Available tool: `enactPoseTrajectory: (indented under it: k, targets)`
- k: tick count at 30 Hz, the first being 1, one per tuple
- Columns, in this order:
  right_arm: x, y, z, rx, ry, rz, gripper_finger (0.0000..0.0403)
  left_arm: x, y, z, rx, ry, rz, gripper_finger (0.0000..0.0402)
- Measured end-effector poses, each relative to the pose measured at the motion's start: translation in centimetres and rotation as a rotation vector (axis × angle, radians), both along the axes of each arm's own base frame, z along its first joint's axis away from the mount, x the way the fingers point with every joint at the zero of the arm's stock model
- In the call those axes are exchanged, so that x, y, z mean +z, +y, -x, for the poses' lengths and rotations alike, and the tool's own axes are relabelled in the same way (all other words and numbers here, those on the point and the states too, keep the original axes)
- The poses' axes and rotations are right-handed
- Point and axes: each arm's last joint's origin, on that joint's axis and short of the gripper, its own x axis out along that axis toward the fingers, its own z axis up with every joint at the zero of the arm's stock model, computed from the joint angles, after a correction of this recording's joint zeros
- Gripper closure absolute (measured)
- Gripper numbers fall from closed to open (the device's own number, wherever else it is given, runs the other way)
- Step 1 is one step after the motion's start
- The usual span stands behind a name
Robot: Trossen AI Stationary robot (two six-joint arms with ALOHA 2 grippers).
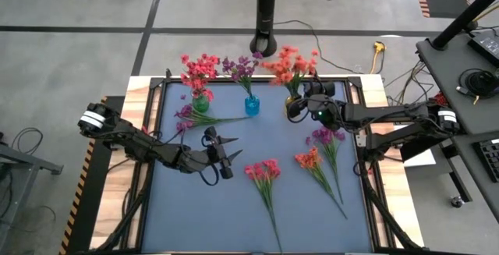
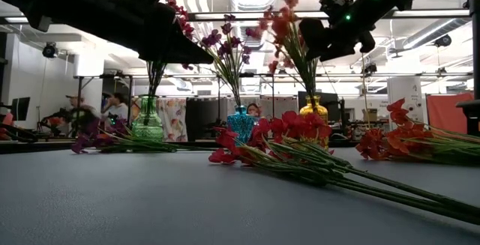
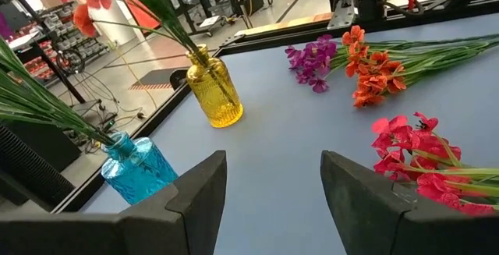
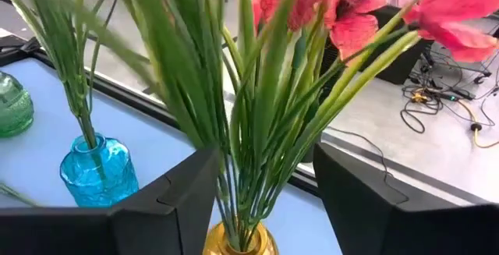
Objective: Sort flowers into vase by color
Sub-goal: Put the top orange flower into the yellow vase
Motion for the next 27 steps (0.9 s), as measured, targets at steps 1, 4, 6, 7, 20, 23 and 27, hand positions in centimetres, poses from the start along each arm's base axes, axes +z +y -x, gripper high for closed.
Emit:
enactPoseTrajectory:
  k: [1,4,6,7,20,23,27]
  targets:
    - [0.0,0.1,0.0,0.003,-0.002,0.000,0.0198,0.0,0.0,0.0,0.000,0.000,0.000,0.0209]
    - [0.5,0.6,0.1,0.022,-0.001,0.000,0.0197,0.0,0.0,0.0,0.000,0.001,0.000,0.0209]
    - [0.9,0.9,0.3,0.032,0.001,-0.008,0.0197,0.0,0.0,0.0,0.000,0.002,0.000,0.0209]
    - [1.1,1.1,0.4,0.038,0.008,-0.012,0.0197,0.0,0.0,0.0,0.001,0.002,0.001,0.0209]
    - [3.8,4.6,-0.6,0.307,0.160,0.141,0.0197,-0.1,0.0,0.0,0.005,-0.002,0.015,0.0209]
    - [4.0,4.3,-1.1,0.305,0.157,0.190,0.0192,-0.1,0.0,0.0,0.005,-0.001,0.016,0.0209]
    - [4.0,3.5,-1.4,0.268,0.192,0.233,0.0164,-0.1,0.0,0.0,0.004,-0.001,0.015,0.0209]
